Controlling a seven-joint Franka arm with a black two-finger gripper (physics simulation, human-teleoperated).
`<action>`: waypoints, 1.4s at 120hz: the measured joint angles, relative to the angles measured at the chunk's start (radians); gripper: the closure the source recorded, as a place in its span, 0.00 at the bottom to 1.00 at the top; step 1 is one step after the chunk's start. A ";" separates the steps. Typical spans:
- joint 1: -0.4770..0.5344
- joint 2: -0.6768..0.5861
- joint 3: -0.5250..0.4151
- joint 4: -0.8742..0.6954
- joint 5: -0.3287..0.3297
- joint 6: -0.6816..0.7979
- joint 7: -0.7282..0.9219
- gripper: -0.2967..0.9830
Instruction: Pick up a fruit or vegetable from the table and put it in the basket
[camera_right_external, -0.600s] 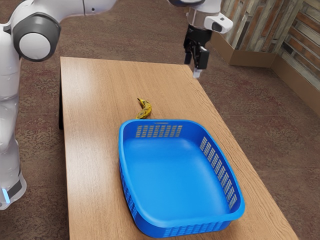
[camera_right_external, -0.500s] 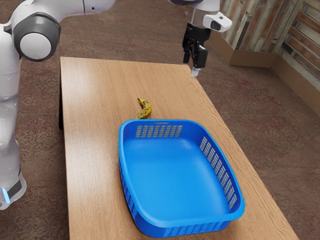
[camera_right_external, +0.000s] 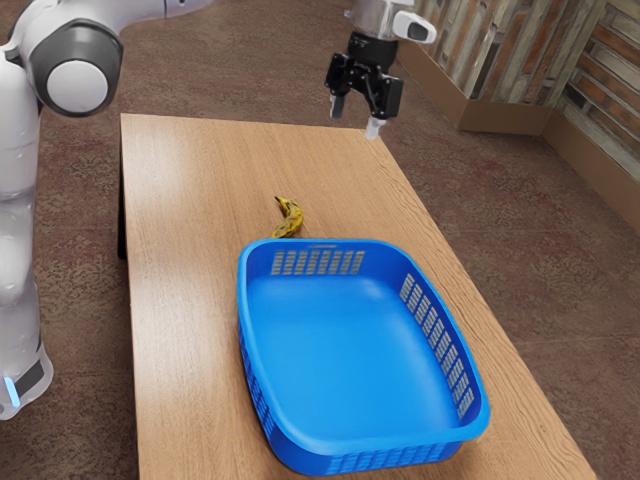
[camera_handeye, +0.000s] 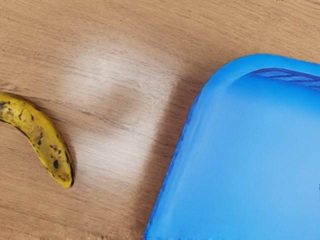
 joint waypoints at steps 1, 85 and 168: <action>0.000 0.000 0.000 0.000 -0.001 -0.002 -0.011 0.23; -0.015 0.009 0.018 -0.167 -0.008 0.155 -0.665 0.23; -0.013 -0.206 -0.017 -0.562 0.304 0.364 -0.829 0.24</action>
